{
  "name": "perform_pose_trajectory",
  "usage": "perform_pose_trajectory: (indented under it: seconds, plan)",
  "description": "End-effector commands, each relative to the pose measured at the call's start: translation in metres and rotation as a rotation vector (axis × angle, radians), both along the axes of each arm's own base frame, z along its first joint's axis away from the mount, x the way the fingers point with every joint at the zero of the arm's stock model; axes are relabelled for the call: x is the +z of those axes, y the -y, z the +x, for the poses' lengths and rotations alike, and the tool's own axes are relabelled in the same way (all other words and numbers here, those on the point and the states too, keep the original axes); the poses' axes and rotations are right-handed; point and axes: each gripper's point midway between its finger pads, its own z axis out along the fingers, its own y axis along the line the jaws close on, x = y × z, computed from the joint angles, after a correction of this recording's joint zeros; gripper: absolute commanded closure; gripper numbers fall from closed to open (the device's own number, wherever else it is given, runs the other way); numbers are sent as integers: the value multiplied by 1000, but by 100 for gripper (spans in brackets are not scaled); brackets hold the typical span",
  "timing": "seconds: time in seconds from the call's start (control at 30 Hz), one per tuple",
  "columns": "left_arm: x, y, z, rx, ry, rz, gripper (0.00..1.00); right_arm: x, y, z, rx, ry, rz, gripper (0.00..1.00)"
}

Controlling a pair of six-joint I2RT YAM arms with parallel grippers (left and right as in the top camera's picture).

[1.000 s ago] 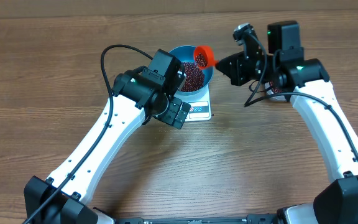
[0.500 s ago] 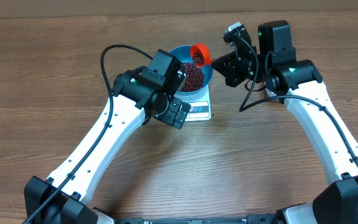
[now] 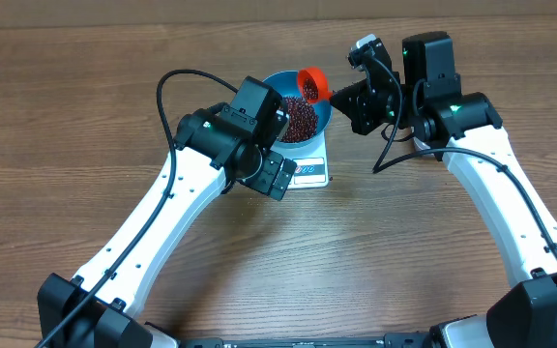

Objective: Scoop item into bowl and weigh 150g on scale
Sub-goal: 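Carry the red cup over the teal bowl and tilt to pour, then move the red cup back right into the bean tub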

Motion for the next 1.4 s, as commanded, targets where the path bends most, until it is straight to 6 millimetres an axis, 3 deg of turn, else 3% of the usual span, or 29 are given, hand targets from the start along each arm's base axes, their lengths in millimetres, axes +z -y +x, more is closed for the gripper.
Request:
perform_pose_trajectory:
  seconds: [0.0,0.17,1.37]
  plan:
    - [6,0,0,-15,19,-2,0,21,-7,-7,102,92,-10,96]
    - [6,0,0,-15,19,-2,1,20,-2,0,31,69,-8,96]
    - [6,0,0,-15,19,-2,0,19,-2,-1,31,67,-9,96]
